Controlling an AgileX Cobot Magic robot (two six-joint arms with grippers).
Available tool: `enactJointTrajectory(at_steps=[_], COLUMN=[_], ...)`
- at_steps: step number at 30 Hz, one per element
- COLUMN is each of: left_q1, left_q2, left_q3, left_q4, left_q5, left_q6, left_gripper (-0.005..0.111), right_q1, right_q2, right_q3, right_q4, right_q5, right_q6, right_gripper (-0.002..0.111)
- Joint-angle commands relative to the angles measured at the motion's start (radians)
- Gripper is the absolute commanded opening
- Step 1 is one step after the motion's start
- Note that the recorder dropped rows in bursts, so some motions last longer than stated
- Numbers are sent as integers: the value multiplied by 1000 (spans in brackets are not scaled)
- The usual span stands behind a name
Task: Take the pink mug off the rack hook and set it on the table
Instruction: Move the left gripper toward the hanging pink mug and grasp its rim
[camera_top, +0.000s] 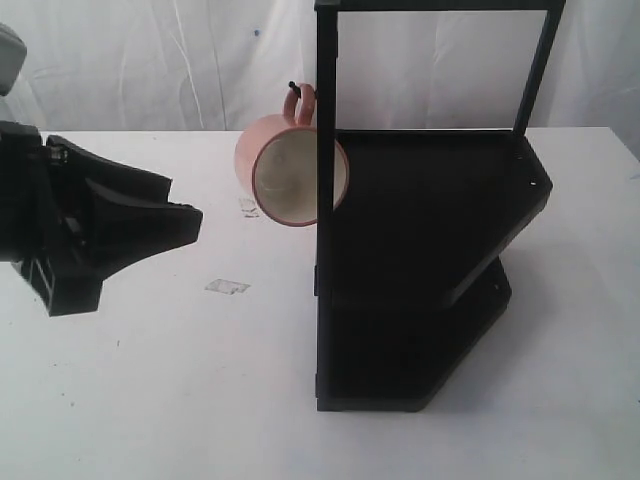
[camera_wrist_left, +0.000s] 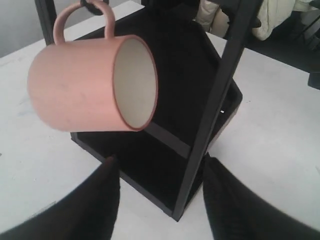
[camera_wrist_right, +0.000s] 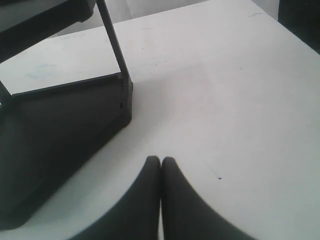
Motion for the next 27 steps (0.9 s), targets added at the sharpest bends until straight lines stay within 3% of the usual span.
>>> enactJointTrajectory(at_steps=[1,8,12,16,20,27], left_q1=[-35,-71,-103,-125,-127,-127], left_q2=[14,84,112,127,142,204], left_q3=[-3,-3,-25,-66,-112,-127], left_q4=[-66,-135,-229,-327,-388,-386], left_q5=[-52,-119,-84,-133,-163,-124], left_q6=[79,112,245,386,418,509], left_gripper=[55,55,55,55,56,75], right_q1=[-2,-2,-2,-2,-2,-2], right_q2=[-6,-6,-6,-6,-6,-6], right_q3=[1,1,1,1,1,1], right_q4=[-10,-10,-10,-10,-10,-10], right_q5=[-5,-5,-5,-5,-5,-5], right_q6=[-2,-2,-2,-2,-2,-2], right_gripper=[0,0,0,0,0,0])
